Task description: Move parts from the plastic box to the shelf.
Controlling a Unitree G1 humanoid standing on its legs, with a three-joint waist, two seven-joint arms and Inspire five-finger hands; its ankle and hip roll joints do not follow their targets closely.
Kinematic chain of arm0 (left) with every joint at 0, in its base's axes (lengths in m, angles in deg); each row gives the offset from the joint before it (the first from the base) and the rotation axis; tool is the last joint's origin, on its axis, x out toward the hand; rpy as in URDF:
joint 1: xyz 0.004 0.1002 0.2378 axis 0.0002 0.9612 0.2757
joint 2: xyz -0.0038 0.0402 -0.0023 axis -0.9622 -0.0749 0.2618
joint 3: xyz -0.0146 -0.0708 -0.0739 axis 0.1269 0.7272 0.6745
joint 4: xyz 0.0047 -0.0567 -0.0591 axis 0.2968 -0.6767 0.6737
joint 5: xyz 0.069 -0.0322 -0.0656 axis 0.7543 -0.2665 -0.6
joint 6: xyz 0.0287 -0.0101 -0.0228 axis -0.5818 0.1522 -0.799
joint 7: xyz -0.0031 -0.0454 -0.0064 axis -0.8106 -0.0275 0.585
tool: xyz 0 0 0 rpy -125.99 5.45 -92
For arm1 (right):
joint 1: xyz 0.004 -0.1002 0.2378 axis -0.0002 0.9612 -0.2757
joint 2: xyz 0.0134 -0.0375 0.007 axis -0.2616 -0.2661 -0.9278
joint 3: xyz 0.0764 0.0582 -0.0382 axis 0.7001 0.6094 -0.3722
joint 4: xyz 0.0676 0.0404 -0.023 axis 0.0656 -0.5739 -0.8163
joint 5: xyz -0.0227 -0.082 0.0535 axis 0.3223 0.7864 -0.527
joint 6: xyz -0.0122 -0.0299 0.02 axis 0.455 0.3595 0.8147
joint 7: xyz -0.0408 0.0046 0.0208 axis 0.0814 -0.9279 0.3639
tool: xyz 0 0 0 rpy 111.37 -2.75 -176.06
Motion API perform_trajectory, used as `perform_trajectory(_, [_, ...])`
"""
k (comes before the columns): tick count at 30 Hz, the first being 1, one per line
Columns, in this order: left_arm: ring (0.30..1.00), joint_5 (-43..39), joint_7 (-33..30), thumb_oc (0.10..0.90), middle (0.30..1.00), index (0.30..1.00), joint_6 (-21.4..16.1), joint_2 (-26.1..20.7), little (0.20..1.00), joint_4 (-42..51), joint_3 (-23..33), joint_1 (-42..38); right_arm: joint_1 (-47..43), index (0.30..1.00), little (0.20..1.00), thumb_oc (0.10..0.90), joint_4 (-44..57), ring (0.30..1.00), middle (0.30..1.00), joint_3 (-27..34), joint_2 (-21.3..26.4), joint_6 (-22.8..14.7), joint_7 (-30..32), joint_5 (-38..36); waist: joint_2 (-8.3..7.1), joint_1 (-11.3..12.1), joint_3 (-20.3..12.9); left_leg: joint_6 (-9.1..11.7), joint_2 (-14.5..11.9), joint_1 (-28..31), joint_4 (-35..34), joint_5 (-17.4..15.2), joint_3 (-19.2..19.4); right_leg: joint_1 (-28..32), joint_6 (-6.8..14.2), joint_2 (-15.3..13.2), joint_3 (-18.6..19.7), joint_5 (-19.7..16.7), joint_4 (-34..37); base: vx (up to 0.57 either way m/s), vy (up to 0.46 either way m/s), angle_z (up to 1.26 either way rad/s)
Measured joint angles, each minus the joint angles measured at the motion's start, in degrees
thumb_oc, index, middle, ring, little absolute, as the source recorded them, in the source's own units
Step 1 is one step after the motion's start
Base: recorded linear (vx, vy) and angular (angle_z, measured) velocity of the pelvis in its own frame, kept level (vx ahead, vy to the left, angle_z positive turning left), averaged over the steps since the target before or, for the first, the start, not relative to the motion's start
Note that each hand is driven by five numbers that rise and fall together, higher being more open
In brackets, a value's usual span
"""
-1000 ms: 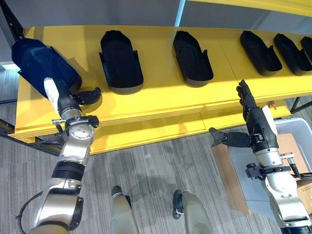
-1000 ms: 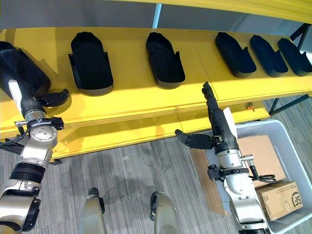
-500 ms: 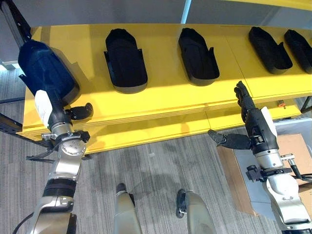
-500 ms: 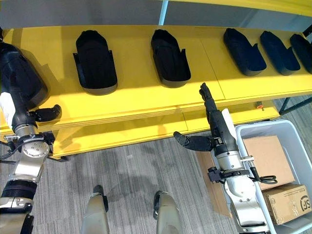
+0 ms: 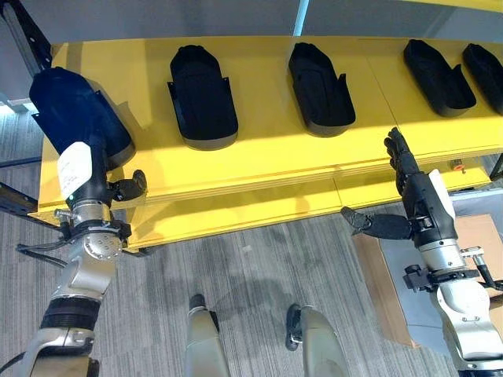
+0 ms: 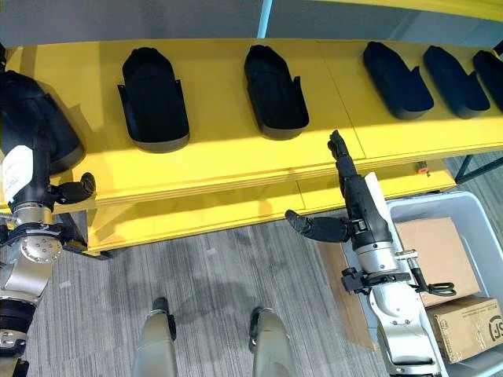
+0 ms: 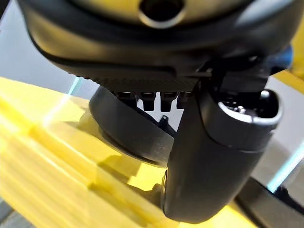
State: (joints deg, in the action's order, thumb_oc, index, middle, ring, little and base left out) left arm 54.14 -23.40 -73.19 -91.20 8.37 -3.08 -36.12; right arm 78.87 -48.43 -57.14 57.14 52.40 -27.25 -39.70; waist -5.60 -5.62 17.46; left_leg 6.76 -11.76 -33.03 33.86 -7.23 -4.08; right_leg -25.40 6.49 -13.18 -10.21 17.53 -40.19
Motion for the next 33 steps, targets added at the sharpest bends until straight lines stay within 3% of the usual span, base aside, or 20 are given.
perform_trajectory(14, [1.0, 9.4, 6.4, 0.9, 1.0, 1.0, -1.6, -10.5, 1.0, 0.0, -4.9, -0.2, 0.5, 1.0, 1.0, 0.9, 0.0, 1.0, 1.0, 0.6, 0.0, 0.1, -1.4, 0.0, 0.47, 0.0, 0.3, 0.4, 0.1, -0.1, 0.2, 0.3, -0.2, -0.2, -0.1, -0.1, -0.1, 0.4, -0.6, 0.0, 0.0, 0.0])
perform_trajectory(20, [1.0, 11.0, 8.6, 0.9, 1.0, 1.0, -2.3, -12.0, 1.0, -0.1, -4.9, -0.1, 0.6, 1.0, 1.0, 0.9, 0.0, 1.0, 1.0, 2.1, 0.0, 0.1, -1.9, 0.0, 1.2, 0.8, 0.7, 0.4, 0.1, -0.3, 0.4, 0.2, -0.2, -0.3, -0.1, -0.2, -0.1, 0.4, -0.8, 0.0, 0.0, 0.0])
perform_trajectory(33, [1.0, 13.3, 12.4, 0.9, 1.0, 1.0, -4.0, -19.0, 1.0, -0.3, -6.9, 0.8, 0.8, 1.0, 1.0, 0.9, 0.0, 1.0, 1.0, 3.7, 0.0, 0.2, -2.5, -1.1, 1.23, 1.0, 0.8, 0.4, 0.5, -1.0, 1.0, 0.2, -0.7, -0.7, -0.1, -0.5, -0.4, 0.7, -1.5, 0.0, 0.001, 0.01])
